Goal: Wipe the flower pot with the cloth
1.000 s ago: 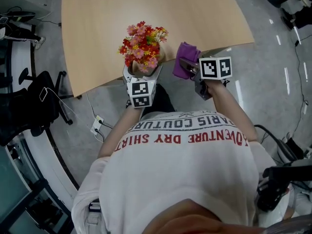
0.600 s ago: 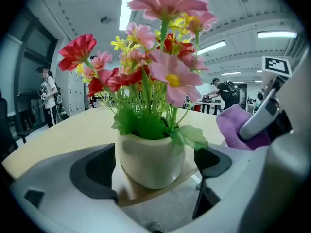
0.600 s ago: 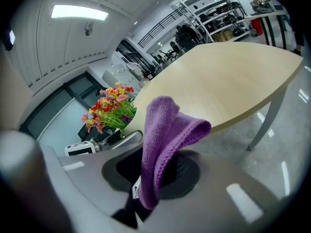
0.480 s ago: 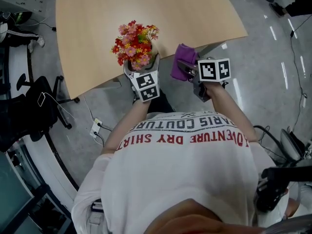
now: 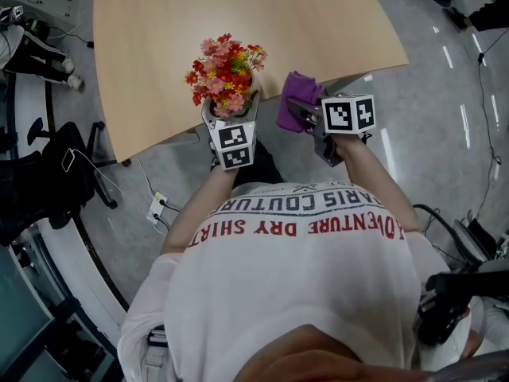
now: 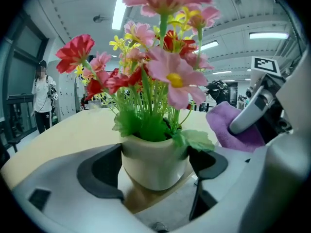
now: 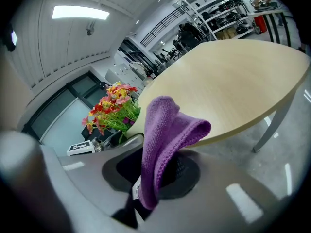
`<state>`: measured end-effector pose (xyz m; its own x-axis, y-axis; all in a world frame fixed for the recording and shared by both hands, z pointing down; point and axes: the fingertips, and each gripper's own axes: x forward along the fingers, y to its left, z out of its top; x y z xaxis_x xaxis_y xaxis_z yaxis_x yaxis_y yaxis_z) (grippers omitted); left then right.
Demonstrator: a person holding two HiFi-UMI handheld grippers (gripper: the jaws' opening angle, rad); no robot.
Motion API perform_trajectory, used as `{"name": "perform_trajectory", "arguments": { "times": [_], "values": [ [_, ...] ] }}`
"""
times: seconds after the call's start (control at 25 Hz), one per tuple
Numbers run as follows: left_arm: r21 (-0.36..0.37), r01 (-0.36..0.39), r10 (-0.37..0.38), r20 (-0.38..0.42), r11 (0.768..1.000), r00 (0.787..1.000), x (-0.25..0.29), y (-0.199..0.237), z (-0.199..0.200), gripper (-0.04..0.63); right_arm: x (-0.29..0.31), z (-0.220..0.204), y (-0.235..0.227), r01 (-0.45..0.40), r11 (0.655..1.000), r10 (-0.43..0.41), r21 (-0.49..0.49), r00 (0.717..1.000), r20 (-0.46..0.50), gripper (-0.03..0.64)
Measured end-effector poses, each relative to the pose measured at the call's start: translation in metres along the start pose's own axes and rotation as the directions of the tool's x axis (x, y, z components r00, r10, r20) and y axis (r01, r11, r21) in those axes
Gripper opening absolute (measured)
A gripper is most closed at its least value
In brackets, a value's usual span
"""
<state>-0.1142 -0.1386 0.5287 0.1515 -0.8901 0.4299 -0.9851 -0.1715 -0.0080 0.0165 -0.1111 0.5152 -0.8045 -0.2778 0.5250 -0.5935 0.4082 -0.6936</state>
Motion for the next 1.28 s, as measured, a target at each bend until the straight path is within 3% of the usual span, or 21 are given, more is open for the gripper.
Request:
{"name": "perform_trajectory", "arguments": {
  "times": [0.16, 0.48, 1.0, 1.28],
  "values": [
    [0.062, 0.14, -0.14, -0.007, 0.988, 0.99, -0.007, -0.002, 0.003, 0.439, 0.006, 0.009, 0.016, -0.039, 0.999, 0.038, -0.023, 0.999, -0.011, 0.06],
    [0.165, 0.35, -0.35, -0.032, 0.922, 0.936, -0.03, -0.019, -0.005, 0.44, 0.015, 0.016, 0.04, -0.102, 0.993, 0.101, -0.055, 0.995, -0.026, 0.06],
    [0.198, 0.408, -0.408, -0.039, 0.891, 0.912, -0.046, -0.026, 0.0, 0.439, 0.027, 0.012, 0.045, -0.124, 0.99, 0.118, -0.074, 0.99, -0.078, 0.06],
    [0.202, 0.42, -0.422, -0.039, 0.885, 0.906, -0.049, -0.025, 0.004, 0.44, 0.039, 0.002, 0.027, -0.025, 0.995, 0.011, -0.095, 0.99, -0.142, 0.058]
  ]
}}
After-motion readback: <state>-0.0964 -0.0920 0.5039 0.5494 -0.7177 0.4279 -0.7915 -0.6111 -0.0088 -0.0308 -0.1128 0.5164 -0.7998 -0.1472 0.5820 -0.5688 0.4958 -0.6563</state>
